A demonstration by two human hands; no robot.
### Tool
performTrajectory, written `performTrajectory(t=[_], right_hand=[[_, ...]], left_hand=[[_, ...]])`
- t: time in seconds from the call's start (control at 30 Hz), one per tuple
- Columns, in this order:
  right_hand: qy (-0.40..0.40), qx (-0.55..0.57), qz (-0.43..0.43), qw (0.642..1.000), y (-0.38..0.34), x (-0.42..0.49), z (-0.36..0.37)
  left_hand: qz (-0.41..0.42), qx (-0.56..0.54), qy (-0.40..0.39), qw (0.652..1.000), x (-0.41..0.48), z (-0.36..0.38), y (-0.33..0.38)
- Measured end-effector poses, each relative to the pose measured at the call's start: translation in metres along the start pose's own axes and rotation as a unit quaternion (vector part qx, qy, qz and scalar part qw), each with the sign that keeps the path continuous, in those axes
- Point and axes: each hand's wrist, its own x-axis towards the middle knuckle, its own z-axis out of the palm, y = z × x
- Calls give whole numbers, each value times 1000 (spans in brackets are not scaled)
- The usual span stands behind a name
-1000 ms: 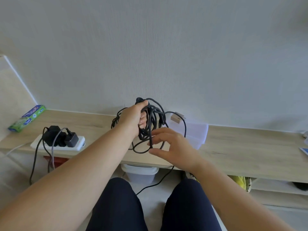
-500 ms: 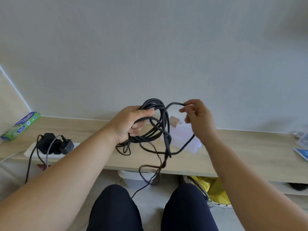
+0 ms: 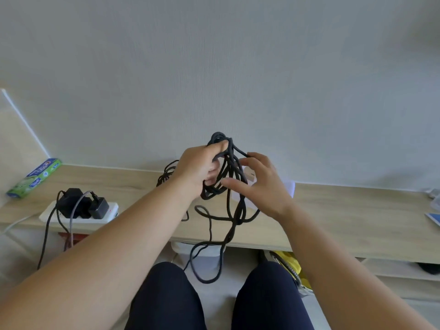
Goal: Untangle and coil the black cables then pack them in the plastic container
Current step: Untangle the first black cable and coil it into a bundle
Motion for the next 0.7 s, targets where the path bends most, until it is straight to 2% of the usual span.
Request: performTrajectory(t=[0.07,0.13,0.23,0.3,0.4,0.47,0.53,0.7], right_hand=[[52,-20,-25,998,0,1,1],[72,-40,-50,995,6,2,-7],[69,-86,-49,993,11,4,-21],[58,-88,-34,994,12,7,-26],[19,-63,-19,998,10,11,-32],[-10,-63,-23,998,8,12,-37],[-39,-51,-30,997,5,12,-39],[-53,55,11,997,3,11,-37]], left_hand=[[15,23,-6,1000,-2,3,1],[45,91,-19,995,-2,-1,4],[108,225,-26,968,1,-14,8],[136,267,-53,953,2,-21,13],[134,314,-133,930,2,-27,24],[131,355,-159,912,2,-29,28],[135,370,-153,907,4,-31,28],[156,323,-96,929,11,-30,17]])
